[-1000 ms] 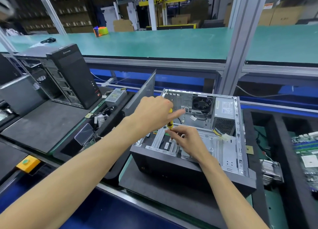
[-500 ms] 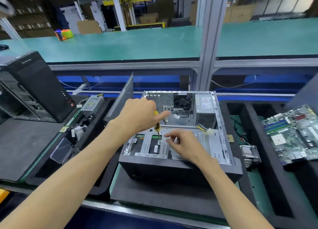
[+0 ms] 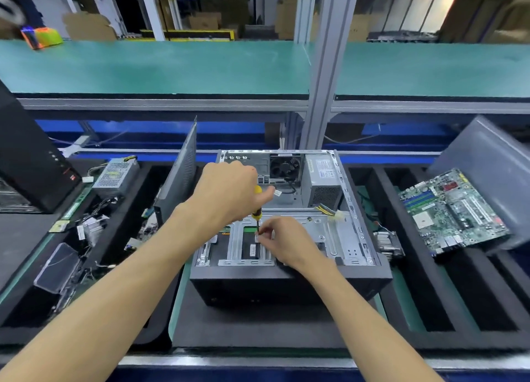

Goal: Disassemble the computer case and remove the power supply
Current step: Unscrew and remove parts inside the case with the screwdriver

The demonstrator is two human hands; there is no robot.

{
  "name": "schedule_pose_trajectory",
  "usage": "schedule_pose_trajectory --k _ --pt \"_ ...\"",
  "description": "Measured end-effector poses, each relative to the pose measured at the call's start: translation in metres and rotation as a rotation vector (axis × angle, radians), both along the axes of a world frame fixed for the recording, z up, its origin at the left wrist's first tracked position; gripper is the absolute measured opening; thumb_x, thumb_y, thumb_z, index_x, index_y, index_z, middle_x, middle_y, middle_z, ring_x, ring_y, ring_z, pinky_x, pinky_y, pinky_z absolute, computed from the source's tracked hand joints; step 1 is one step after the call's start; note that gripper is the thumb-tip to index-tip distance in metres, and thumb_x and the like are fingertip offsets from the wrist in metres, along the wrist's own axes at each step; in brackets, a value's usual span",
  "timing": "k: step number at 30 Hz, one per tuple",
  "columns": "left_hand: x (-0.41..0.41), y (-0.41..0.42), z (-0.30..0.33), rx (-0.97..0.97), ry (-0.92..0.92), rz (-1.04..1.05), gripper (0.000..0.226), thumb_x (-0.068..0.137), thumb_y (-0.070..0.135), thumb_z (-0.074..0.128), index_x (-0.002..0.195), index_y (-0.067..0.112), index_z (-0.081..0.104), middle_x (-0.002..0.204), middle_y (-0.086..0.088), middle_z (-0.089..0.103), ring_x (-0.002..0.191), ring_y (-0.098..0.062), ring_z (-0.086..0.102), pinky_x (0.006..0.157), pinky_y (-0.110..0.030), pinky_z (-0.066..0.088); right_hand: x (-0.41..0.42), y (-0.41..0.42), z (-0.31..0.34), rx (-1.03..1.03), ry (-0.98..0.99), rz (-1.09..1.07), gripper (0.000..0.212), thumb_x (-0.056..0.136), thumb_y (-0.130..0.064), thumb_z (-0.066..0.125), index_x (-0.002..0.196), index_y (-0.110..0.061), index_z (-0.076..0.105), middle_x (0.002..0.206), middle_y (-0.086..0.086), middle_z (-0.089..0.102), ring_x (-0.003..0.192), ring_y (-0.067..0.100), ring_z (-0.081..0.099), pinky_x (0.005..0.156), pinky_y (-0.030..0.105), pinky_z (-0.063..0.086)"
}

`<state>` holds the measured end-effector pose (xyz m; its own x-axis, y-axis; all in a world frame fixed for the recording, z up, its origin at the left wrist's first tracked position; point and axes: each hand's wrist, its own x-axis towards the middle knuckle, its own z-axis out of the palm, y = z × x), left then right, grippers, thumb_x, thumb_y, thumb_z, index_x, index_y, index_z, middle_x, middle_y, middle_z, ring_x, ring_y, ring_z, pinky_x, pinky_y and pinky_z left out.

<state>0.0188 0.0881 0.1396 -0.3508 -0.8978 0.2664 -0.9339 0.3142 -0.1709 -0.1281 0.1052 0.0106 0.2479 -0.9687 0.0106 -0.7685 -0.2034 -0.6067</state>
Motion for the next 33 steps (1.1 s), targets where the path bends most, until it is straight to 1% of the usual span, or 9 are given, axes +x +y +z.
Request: schedule_pose_trajectory --k 3,7,10,13,17,22,25,29,33 --pt "0.007 -0.003 0.001 -0.026 0.017 -0.009 0.061 0.093 0.064 0.042 0.053 0.019 0.033 0.049 0.003 0.036 0.042 -0.014 0.031 0.046 -0.026 0.021 0.002 0.002 0.002 -0.029 0.027 0.005 0.012 0.092 -0.029 0.064 0.097 -0.023 0.073 0.082 -0.012 0.067 0.074 0.009 0.058 0.073 0.029 0.049" --pt "0.012 -0.010 0.003 -0.054 0.048 -0.003 0.061 0.093 0.064 0.042 0.052 0.018 0.037 0.047 0.003 0.038 0.041 -0.014 0.034 0.046 -0.026 0.023 0.000 0.003 0.001 -0.059 0.012 -0.005 0.011 0.091 -0.033 0.065 0.094 -0.025 0.072 0.076 -0.014 0.061 0.064 0.003 0.052 0.067 0.024 0.042" --pt "0.011 -0.014 -0.001 -0.038 0.052 -0.018 0.060 0.093 0.063 0.040 0.054 0.019 0.035 0.050 0.003 0.038 0.043 -0.014 0.033 0.046 -0.026 0.023 -0.002 0.003 0.001 -0.049 0.019 0.013 0.009 0.091 -0.034 0.067 0.092 -0.026 0.070 0.075 -0.014 0.063 0.063 0.003 0.051 0.067 0.026 0.046" --pt "0.011 -0.016 -0.003 -0.031 0.054 -0.022 0.060 0.094 0.063 0.039 0.054 0.019 0.036 0.048 0.004 0.039 0.042 -0.014 0.034 0.046 -0.025 0.025 -0.002 0.003 0.001 -0.029 0.005 0.016 0.007 0.091 -0.033 0.068 0.090 -0.029 0.062 0.073 -0.014 0.062 0.063 0.004 0.052 0.068 0.028 0.047" --pt "0.013 -0.018 -0.001 -0.037 0.052 -0.011 0.061 0.093 0.064 0.040 0.053 0.018 0.039 0.048 0.003 0.040 0.042 -0.015 0.036 0.046 -0.025 0.025 -0.001 0.003 0.000 -0.049 0.036 0.014 0.012 0.092 -0.034 0.067 0.095 -0.024 0.072 0.082 -0.012 0.065 0.071 0.006 0.053 0.070 0.026 0.047" --pt "0.016 -0.022 0.002 -0.037 0.087 0.003 0.060 0.093 0.062 0.041 0.054 0.017 0.037 0.050 0.001 0.041 0.047 -0.020 0.043 0.050 -0.027 0.031 0.001 0.002 0.001 -0.049 0.043 -0.001 0.012 0.092 -0.031 0.065 0.097 -0.023 0.073 0.083 -0.010 0.067 0.077 0.010 0.060 0.071 0.027 0.048" --pt "0.018 -0.021 0.000 -0.026 0.105 0.006 0.059 0.093 0.062 0.041 0.055 0.017 0.041 0.051 0.001 0.044 0.053 -0.022 0.049 0.050 -0.028 0.032 0.005 0.003 0.000 -0.039 0.048 0.006 0.010 0.089 -0.026 0.064 0.095 -0.023 0.072 0.079 -0.012 0.064 0.074 0.009 0.057 0.071 0.027 0.047" --pt "0.023 -0.017 0.000 -0.040 0.139 0.033 0.058 0.093 0.062 0.039 0.057 0.017 0.045 0.054 0.001 0.047 0.051 -0.021 0.048 0.048 -0.027 0.028 0.005 0.005 -0.001 -0.058 0.021 -0.005 0.005 0.083 -0.024 0.065 0.088 -0.025 0.068 0.075 -0.012 0.064 0.071 0.007 0.056 0.069 0.026 0.048" --pt "0.026 -0.015 0.003 -0.039 0.191 0.045 0.057 0.094 0.059 0.039 0.056 0.016 0.042 0.056 -0.001 0.051 0.054 -0.025 0.052 0.051 -0.028 0.033 -0.008 0.004 0.001 -0.065 -0.049 -0.084 0.008 0.082 -0.024 0.069 0.082 -0.028 0.062 0.077 -0.012 0.065 0.063 0.004 0.053 0.067 0.027 0.049"
